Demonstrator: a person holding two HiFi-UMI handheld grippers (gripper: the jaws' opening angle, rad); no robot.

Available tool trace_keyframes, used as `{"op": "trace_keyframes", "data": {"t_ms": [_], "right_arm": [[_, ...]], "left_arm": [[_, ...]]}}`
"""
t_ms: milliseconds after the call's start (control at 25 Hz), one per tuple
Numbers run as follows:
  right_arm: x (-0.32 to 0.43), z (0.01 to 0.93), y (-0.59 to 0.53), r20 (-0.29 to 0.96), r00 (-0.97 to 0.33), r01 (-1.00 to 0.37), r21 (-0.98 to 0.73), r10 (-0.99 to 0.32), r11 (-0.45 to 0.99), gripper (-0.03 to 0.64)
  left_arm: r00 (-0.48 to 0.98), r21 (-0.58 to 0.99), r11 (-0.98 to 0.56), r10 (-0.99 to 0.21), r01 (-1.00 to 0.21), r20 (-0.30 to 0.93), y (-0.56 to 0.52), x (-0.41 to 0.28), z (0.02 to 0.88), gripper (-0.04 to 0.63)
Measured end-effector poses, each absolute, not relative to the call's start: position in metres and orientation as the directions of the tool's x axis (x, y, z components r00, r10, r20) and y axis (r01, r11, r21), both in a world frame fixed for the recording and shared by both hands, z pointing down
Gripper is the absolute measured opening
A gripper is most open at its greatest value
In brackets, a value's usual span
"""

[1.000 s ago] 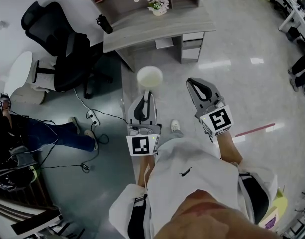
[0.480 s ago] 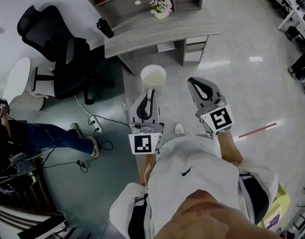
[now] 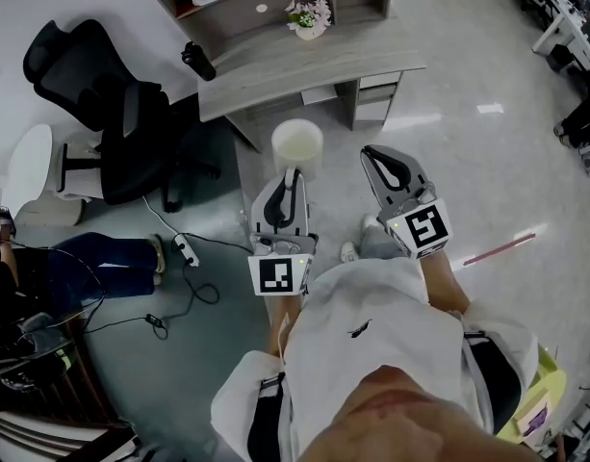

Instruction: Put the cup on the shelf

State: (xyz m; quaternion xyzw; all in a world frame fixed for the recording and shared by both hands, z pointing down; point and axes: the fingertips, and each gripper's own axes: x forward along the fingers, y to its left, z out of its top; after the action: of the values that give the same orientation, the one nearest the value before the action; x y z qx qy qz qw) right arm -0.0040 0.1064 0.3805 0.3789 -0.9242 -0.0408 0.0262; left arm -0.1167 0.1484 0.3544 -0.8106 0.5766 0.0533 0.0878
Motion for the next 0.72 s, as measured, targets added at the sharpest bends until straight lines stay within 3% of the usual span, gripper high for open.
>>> {"op": "trace_keyframes", "data": {"t_ms": [720], "right_arm": [[-0.003, 0.386, 0.035, 0.028, -0.705, -0.705, 0.090, -0.709, 0.704, 0.035]], "left_arm": [[0.333, -0.114, -0.317, -0.926, -0.942, -0.177, 0.077, -0.122, 0.362, 0.052]]}}
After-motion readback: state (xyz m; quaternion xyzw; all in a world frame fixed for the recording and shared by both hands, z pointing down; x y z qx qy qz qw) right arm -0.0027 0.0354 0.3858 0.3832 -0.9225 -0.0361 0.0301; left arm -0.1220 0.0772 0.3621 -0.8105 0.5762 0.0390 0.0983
